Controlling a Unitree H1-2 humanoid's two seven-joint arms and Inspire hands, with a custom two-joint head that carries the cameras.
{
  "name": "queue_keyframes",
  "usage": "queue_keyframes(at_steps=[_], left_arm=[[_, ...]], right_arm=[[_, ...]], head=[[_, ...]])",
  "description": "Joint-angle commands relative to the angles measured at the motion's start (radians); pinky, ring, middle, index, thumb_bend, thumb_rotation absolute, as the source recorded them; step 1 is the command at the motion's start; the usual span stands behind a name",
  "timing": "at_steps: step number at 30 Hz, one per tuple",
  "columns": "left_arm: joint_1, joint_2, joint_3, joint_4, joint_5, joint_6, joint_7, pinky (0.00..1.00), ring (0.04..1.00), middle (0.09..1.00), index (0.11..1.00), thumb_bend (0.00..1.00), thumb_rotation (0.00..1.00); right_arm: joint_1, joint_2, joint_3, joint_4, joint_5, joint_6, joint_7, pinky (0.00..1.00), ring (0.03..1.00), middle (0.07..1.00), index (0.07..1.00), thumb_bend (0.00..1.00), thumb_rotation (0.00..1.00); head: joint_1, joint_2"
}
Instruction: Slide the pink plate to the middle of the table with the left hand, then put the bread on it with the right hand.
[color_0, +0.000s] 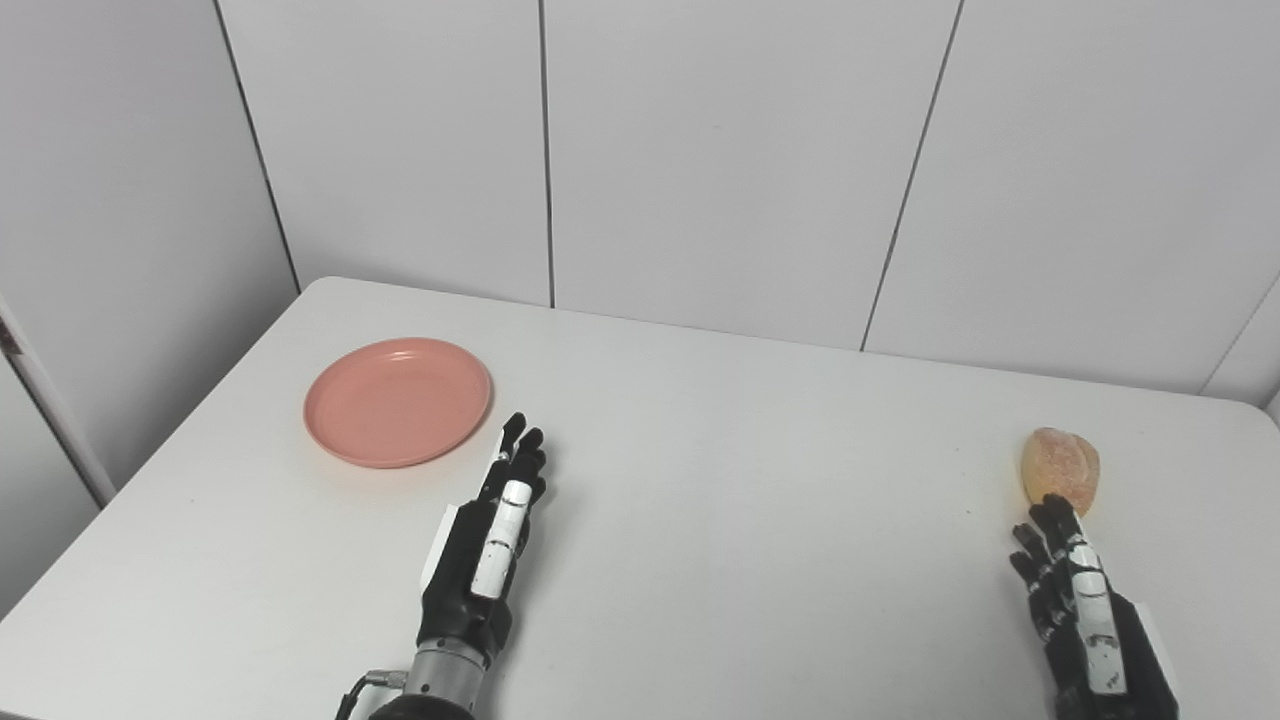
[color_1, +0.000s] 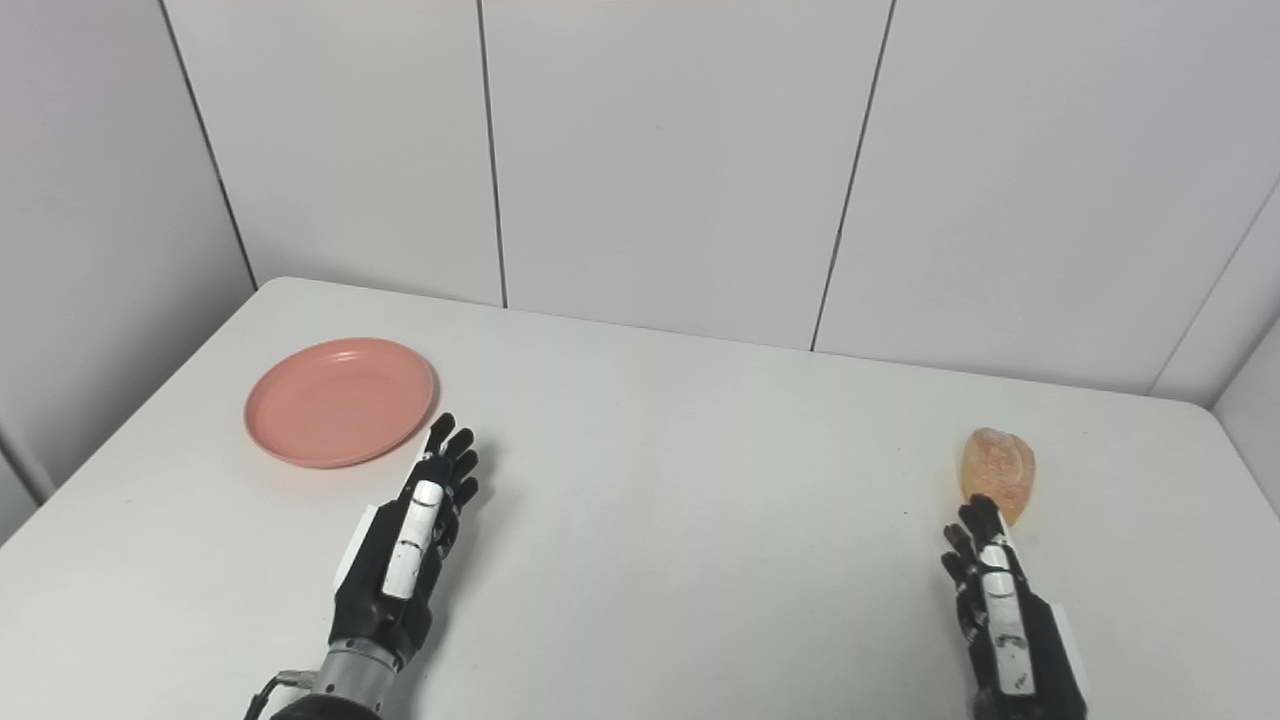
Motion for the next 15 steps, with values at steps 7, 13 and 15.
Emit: queue_keyframes(at_steps=[7, 13, 15], left_arm=[[-0.148, 0.065, 0.072, -0.080, -0.051, 0.077, 0.000, 1.00, 0.987, 0.981, 0.967, 0.79, 0.92], [-0.233, 0.152, 0.123, -0.071, -0.045, 0.096, 0.009, 0.99, 0.962, 0.961, 0.894, 0.81, 0.92], [-0.257, 0.178, 0.140, -0.049, -0.055, 0.082, 0.005, 0.98, 0.957, 0.956, 0.889, 0.81, 0.91]], right_arm=[[0.024, 0.020, 0.006, 0.030, 0.002, -0.024, 0.005, 1.00, 0.969, 0.979, 0.979, 0.69, 0.84], [0.024, 0.024, 0.008, 0.029, -0.008, -0.025, -0.001, 1.00, 0.957, 0.962, 0.965, 0.66, 0.83], [0.023, 0.024, 0.009, 0.031, -0.015, -0.029, -0.002, 0.99, 0.956, 0.963, 0.966, 0.65, 0.83]], head=[[-0.011, 0.004], [-0.015, 0.007], [-0.019, 0.008]])
